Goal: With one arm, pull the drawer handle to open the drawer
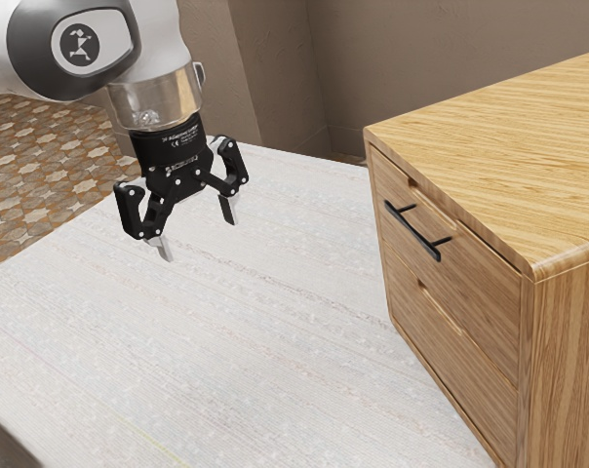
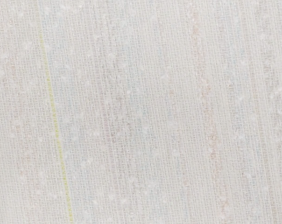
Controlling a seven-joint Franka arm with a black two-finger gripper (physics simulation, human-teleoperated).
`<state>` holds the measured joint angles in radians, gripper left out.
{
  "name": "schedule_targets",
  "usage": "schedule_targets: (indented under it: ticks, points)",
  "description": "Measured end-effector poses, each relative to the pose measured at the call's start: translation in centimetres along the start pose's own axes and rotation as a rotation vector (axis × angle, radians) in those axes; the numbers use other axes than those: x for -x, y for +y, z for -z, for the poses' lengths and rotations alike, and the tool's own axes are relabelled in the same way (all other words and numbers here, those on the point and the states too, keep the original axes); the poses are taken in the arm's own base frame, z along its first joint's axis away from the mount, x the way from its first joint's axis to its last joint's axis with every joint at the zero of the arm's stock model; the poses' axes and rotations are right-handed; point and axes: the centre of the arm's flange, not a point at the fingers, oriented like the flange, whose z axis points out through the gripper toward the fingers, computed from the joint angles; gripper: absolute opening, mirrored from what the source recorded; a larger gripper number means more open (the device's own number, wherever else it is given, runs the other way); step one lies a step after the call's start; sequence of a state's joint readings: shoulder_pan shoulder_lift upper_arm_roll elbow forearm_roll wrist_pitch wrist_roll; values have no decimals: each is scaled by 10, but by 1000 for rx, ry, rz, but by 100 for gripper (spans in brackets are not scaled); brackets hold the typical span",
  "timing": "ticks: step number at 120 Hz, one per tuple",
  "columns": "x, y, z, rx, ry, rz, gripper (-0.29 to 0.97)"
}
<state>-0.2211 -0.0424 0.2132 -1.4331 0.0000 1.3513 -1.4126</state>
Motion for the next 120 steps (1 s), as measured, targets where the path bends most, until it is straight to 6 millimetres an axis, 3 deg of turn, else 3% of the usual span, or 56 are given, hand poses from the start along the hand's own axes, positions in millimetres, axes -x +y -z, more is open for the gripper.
schedule_targets:
  ticks: [32, 40, 48, 59, 64, 70, 93, 120]
  points:
    - [0, -1, 2, 8, -18, 0, 68]
    - [0, -10, 37, 73, -11, 4, 68]
    - [6, -34, 81, 154, 20, 3, 68]
    - [53, -41, 106, 221, 44, -74, 68]
    - [72, -40, 108, 236, 46, -106, 68]
    - [80, -36, 107, 244, 46, -114, 68]
    - [73, -15, 88, 255, 40, -73, 67]
    - [83, -8, 79, 278, -4, -74, 65]
